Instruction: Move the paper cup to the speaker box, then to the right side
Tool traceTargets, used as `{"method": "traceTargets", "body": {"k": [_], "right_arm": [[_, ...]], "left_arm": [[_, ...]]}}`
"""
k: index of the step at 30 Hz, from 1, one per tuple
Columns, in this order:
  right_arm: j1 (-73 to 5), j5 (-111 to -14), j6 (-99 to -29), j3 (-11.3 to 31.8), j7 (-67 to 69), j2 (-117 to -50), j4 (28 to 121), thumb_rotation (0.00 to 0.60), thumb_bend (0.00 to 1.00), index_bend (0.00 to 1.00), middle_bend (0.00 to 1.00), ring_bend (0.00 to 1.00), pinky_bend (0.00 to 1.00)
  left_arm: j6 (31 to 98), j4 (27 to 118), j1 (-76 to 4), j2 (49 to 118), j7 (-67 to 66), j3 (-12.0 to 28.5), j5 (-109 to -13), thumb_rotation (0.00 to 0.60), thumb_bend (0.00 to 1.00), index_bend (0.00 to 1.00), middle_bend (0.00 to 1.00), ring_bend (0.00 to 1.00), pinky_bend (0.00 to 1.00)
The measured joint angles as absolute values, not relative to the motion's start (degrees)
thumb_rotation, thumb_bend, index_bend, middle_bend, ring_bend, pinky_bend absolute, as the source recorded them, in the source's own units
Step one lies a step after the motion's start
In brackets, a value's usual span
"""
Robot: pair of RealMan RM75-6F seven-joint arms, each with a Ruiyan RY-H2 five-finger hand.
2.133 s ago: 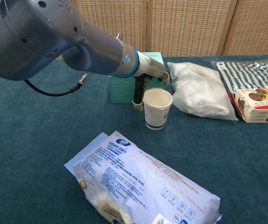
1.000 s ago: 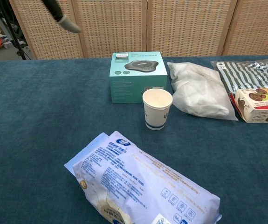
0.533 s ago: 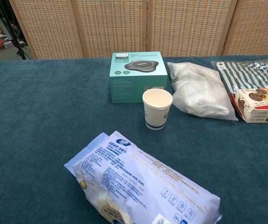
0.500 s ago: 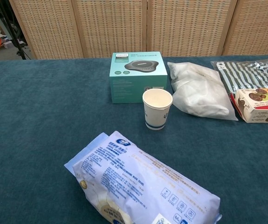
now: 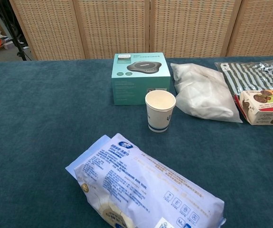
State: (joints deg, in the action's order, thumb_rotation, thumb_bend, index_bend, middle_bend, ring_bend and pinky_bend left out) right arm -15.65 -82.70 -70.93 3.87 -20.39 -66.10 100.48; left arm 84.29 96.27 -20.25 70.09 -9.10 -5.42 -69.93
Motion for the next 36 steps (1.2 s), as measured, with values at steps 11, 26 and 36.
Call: {"method": "traceTargets", "body": {"k": [11, 26, 36], "right_arm": [[-26.9, -73.6, -61.8, 10.0, -35.2, -68.5, 110.4, 0.600, 0.11, 0.05, 0.00, 0.00, 0.00], [-51.5, -33.7, -59.1, 16.5, -57.2, -85.4, 108.8, 0.600, 0.13, 0.05, 0.00, 0.00, 0.00], [-59.9, -24.0, -60.9, 16.7, -60.0, -89.9, 102.7, 0.600, 0.13, 0.05, 0.00, 0.00, 0.00]], "left_arm": [[81.5, 92.1, -18.3, 70.1, -4.7, -2.2, -69.3, 0.600, 0.22, 0.00, 0.00, 0.00, 0.00], [79.6, 88.9, -16.5, 69.8, 0.6, 1.2, -72.4, 0.600, 0.22, 0.00, 0.00, 0.00, 0.00], [78.5, 88.6, -15.6, 69.5, 1.8, 2.9, -72.8, 0.600, 0.22, 0.00, 0.00, 0.00, 0.00]]}}
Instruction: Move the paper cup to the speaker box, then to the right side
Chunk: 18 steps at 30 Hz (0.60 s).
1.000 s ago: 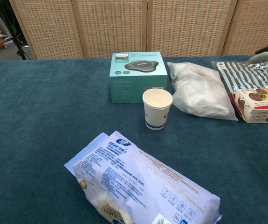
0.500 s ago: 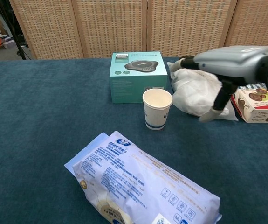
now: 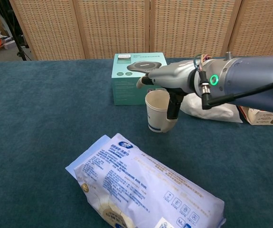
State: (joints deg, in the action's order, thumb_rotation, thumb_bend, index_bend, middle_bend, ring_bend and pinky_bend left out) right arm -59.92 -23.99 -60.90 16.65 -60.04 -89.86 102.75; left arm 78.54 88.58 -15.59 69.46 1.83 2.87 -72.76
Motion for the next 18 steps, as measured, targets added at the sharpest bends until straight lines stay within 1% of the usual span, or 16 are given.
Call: {"method": "traceTargets", "body": {"k": [9, 18], "right_arm": [[-61.5, -23.0, -61.6, 15.3, -58.1, -88.2, 102.4, 0.600, 0.13, 0.06, 0.00, 0.00, 0.00], [-61.6, -24.1, -61.1, 14.2, -53.8, -87.9, 101.4, 0.600, 0.14, 0.10, 0.00, 0.00, 0.00]], "left_arm": [[78.1, 89.2, -14.9, 69.2, 1.7, 3.6, -73.4, 0.600, 0.22, 0.00, 0.00, 0.00, 0.00], [77.9, 89.7, -14.3, 68.9, 1.5, 4.1, -74.2, 0.600, 0.22, 0.00, 0.00, 0.00, 0.00]]}}
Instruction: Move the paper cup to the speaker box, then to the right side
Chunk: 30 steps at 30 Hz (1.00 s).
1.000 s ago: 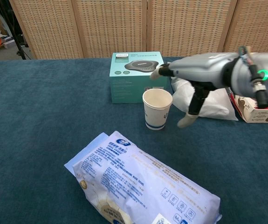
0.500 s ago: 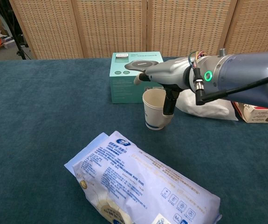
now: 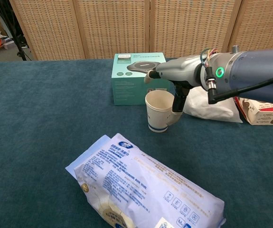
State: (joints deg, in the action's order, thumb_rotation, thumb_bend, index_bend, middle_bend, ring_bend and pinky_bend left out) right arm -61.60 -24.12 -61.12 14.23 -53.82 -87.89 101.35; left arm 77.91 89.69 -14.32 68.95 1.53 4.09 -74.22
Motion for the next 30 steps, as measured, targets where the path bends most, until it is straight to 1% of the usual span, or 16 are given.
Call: {"method": "traceTargets", "body": {"k": [11, 25, 30], "right_arm": [[-62.2, -25.6, -58.8, 12.5, -50.1, -89.8, 96.6, 0.600, 0.25, 0.10, 0.00, 0.00, 0.00], [-63.2, -25.9, -57.7, 11.6, -47.4, -90.5, 93.7, 0.600, 0.26, 0.13, 0.00, 0.00, 0.00], [-63.3, -25.8, -58.1, 10.9, -47.4, -90.3, 93.9, 0.600, 0.32, 0.15, 0.00, 0.00, 0.00]], "left_arm": [[76.9, 89.5, -14.1, 69.0, 1.6, 4.7, -74.2, 0.600, 0.22, 0.00, 0.00, 0.00, 0.00], [75.9, 89.7, -13.8, 68.9, 1.5, 5.1, -74.8, 0.600, 0.22, 0.00, 0.00, 0.00, 0.00], [75.6, 89.8, -13.7, 68.8, 1.5, 5.2, -75.0, 0.600, 0.22, 0.00, 0.00, 0.00, 0.00]]}}
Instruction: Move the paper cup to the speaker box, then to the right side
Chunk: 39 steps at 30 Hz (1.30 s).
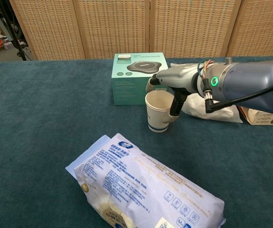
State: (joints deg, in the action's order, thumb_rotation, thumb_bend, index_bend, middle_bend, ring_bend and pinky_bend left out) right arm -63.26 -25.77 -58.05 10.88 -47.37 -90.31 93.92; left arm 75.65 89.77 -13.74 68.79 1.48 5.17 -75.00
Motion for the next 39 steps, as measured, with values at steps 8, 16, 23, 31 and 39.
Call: {"method": "traceTargets", "body": {"k": [8, 16, 23, 31, 39], "right_arm": [[-63.5, -25.5, -58.3, 10.6, -46.9, -90.0, 94.2, 0.600, 0.34, 0.20, 0.00, 0.00, 0.00], [-63.6, -25.8, -59.0, 10.3, -46.8, -89.7, 94.7, 0.600, 0.35, 0.27, 0.00, 0.00, 0.00], [-63.6, -25.4, -60.1, 9.8, -47.5, -89.1, 95.7, 0.600, 0.35, 0.28, 0.00, 0.00, 0.00], [-63.9, -24.8, -63.1, 10.0, -49.7, -86.7, 99.1, 0.600, 0.35, 0.28, 0.00, 0.00, 0.00], [-64.3, -24.2, -67.5, 11.2, -52.2, -82.2, 104.5, 0.600, 0.35, 0.28, 0.00, 0.00, 0.00]], "left_arm": [[75.3, 90.1, -13.6, 68.7, 1.6, 5.2, -75.6, 0.600, 0.22, 0.00, 0.00, 0.00, 0.00], [75.2, 90.1, -13.6, 68.6, 1.7, 5.4, -75.6, 0.600, 0.22, 0.00, 0.00, 0.00, 0.00], [75.3, 90.2, -13.4, 68.5, 1.7, 5.5, -75.8, 0.600, 0.23, 0.00, 0.00, 0.00, 0.00], [75.2, 90.4, -13.3, 68.4, 1.7, 5.6, -76.0, 0.600, 0.23, 0.00, 0.00, 0.00, 0.00], [75.4, 90.8, -13.1, 68.0, 1.7, 5.6, -76.1, 0.600, 0.23, 0.00, 0.00, 0.00, 0.00]]}}
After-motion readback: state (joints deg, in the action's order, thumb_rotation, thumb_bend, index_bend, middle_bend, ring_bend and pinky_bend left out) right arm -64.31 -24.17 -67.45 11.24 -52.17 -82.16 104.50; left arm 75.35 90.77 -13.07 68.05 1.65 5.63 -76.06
